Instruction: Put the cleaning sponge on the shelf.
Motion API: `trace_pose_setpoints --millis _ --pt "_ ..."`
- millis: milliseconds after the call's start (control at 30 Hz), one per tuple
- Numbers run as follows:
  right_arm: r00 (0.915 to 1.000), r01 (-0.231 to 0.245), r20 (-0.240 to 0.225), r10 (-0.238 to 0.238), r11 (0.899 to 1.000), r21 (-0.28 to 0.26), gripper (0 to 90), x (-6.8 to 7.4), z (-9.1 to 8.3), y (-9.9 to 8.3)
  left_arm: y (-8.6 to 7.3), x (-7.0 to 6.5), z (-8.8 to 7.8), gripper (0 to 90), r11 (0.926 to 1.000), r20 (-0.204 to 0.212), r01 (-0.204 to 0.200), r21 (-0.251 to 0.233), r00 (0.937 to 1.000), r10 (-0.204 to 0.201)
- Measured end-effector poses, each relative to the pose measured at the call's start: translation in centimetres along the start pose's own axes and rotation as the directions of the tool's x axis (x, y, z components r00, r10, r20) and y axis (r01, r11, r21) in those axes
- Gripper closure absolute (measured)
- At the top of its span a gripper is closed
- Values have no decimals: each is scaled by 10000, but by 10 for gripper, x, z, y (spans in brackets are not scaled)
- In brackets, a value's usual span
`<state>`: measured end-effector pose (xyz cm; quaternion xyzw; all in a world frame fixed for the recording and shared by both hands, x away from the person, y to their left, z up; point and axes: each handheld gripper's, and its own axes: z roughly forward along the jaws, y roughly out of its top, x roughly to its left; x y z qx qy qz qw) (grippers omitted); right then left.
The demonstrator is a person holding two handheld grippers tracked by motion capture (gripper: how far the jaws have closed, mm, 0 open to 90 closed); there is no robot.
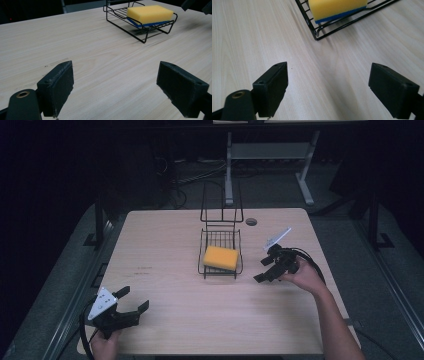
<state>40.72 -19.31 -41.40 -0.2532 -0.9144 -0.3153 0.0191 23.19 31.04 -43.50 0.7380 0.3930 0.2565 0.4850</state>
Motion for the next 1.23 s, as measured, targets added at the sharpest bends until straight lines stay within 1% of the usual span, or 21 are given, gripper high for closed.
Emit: trace_pose_setpoints --millis 200,233,267,300,333,633,833,900,967,1067,1133,1233 --pt "9999 -116 38 116 9999 13 155 2 -2 -8 0 -1 0 134 10000 1 -51 1 10000 51" --pt "9998 -194 34 194 9998 23 155 2 -2 -9 0 -1 0 134 10000 4 -52 -1 10000 52" --pt "9999 -113 46 113 9999 30 155 2 -2 -10 0 -1 0 134 10000 10 -49 -2 10000 49" --pt "9998 -182 48 181 9998 39 155 3 -2 -12 0 -1 0 134 10000 9 -47 -6 10000 47" --pt "9999 -124 62 124 9999 18 155 3 -2 -13 0 -1 0 134 10000 14 -42 -2 10000 42" --pt "9994 -317 155 317 9995 10 155 5 -8 -25 1 -1 1 134 9999 40 -95 37 9999 95" --pt "9988 -443 226 442 9990 50 153 7 -8 -34 1 -1 1 134 9999 56 -117 42 9999 117" --pt "9989 -400 259 398 9992 60 154 8 -7 -35 1 -1 1 134 9999 54 -112 33 9999 111" --pt "9988 -363 315 362 9993 50 153 10 -7 -37 2 -2 0 134 9999 85 -100 11 9999 100" --pt "9979 -340 550 341 9994 -31 151 20 -9 -42 3 -4 -1 134 9998 88 -189 -36 9998 189" --pt "9955 -286 909 279 9996 60 149 30 -13 -47 3 -5 -1 134 9998 128 -193 -15 9997 193" --pt "9945 -197 1030 193 9998 29 143 46 -24 -57 4 -7 0 134 9998 102 -215 -5 9997 215"
